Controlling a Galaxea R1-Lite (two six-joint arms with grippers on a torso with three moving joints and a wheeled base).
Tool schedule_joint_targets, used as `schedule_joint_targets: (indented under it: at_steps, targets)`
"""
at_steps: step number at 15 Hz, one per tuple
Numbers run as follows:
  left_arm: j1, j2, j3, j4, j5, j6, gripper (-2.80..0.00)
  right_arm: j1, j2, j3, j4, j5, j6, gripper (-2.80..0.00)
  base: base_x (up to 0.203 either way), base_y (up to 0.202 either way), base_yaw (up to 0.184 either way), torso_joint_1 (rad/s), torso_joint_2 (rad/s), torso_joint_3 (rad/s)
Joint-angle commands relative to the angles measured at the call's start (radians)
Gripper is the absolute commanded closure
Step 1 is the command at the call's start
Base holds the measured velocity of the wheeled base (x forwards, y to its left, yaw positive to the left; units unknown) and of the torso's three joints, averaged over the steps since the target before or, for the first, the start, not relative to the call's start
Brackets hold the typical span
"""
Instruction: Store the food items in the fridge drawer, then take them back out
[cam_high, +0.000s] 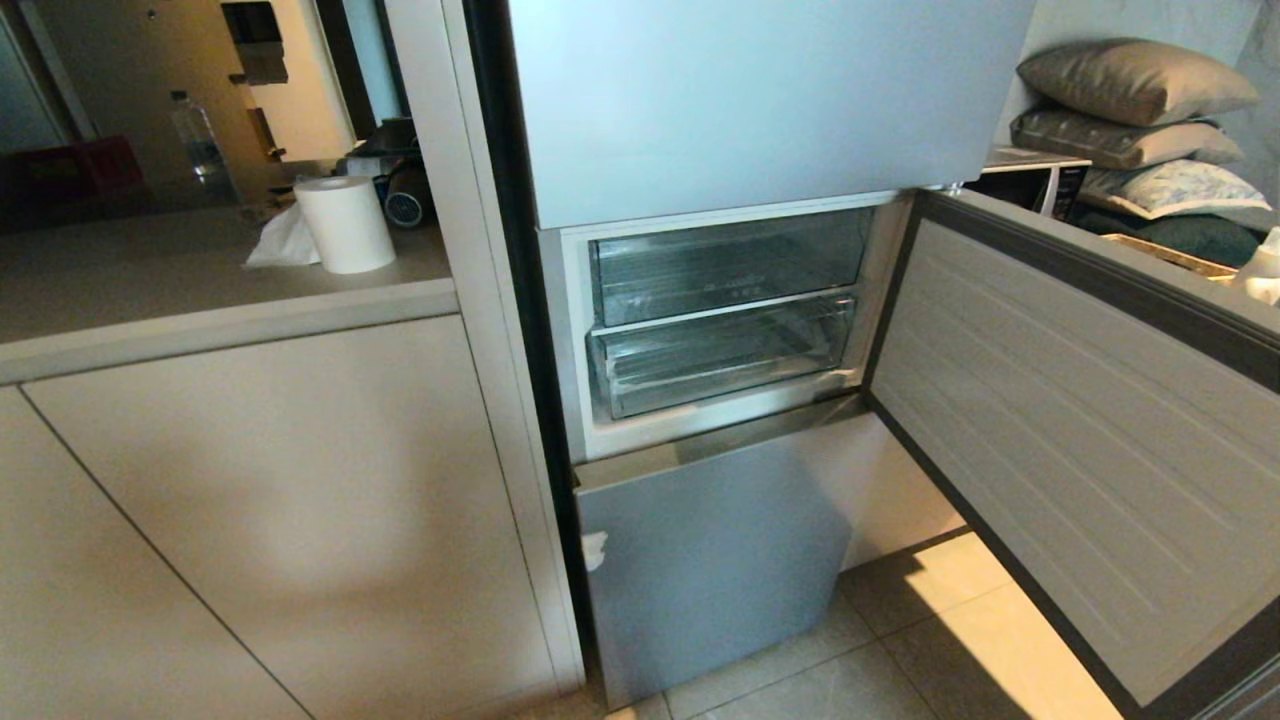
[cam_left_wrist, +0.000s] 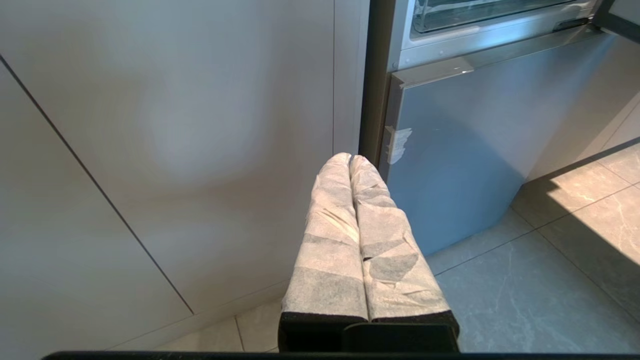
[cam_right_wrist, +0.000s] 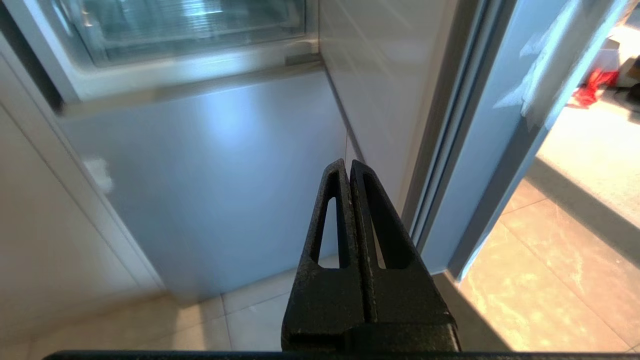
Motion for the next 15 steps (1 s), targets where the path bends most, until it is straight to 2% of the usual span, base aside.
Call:
schedule_joint_targets:
  at_steps: [1,4,8,12,15]
  targets:
    - [0.000,0.000,-0.001,0.001,0.000,0.000,0.00,0.001,0.177,-0.118,0.015,0.017,0.045,0.00,0.000,0.000,0.000,0.000,0.00,0.000]
    - [0.000,0.000,0.000,0.001,0.000,0.000,0.00,0.002,0.440,-0.226,-0.020,0.087,0.141,0.00,0.000,0.000,0.000,0.000,0.00,0.000]
    - [0.000,0.000,0.000,0.001,0.000,0.000,0.00,-0.006,0.784,-0.271,-0.234,0.113,0.203,0.00,0.000,0.000,0.000,0.000,0.00,0.000]
    - [0.000,0.000,-0.001,0.001,0.000,0.000,0.00,-0.017,1.035,-0.283,-0.504,0.019,0.219,0.00,0.000,0.000,0.000,0.000,0.00,0.000]
    - [0.000,0.000,0.000,0.001,0.000,0.000,0.00,-0.044,1.154,-0.281,-0.664,-0.052,0.217,0.00,0.000,0.000,0.000,0.000,0.00,0.000]
